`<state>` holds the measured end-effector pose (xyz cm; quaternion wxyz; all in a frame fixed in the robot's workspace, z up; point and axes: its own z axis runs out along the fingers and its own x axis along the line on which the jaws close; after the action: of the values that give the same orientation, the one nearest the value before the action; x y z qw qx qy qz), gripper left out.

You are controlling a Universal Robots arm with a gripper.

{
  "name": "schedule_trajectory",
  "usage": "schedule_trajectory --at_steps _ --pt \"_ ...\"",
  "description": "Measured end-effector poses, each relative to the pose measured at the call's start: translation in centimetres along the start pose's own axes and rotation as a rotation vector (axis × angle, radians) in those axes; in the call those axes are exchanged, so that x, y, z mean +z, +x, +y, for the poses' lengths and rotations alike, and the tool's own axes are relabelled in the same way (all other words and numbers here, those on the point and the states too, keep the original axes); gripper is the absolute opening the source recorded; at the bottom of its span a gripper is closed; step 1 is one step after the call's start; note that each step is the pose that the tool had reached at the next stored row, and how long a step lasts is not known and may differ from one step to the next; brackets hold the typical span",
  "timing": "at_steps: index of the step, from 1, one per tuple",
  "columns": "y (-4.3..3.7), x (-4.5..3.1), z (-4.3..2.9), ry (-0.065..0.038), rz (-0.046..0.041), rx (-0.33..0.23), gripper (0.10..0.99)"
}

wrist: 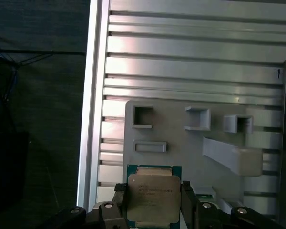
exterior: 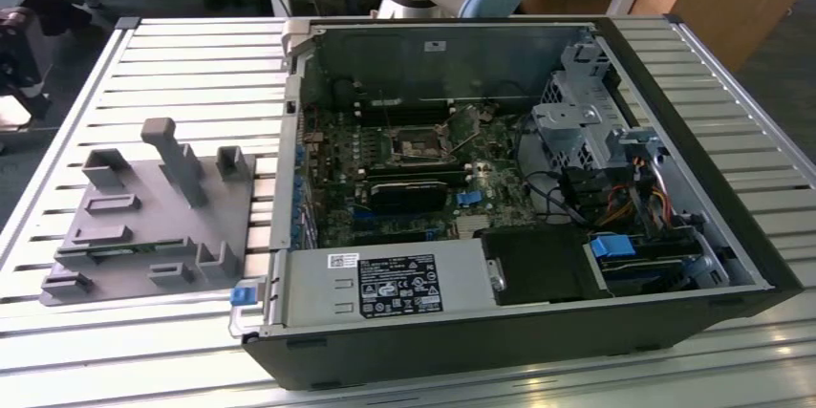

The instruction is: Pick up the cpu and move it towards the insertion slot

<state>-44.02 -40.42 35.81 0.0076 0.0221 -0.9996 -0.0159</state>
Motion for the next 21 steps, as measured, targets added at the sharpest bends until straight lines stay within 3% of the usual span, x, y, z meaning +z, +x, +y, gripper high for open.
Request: schedule_trajectory --at_steps 21 --pt "0.04 -2.86 0.1 0.0 0.0 0.0 0.541"
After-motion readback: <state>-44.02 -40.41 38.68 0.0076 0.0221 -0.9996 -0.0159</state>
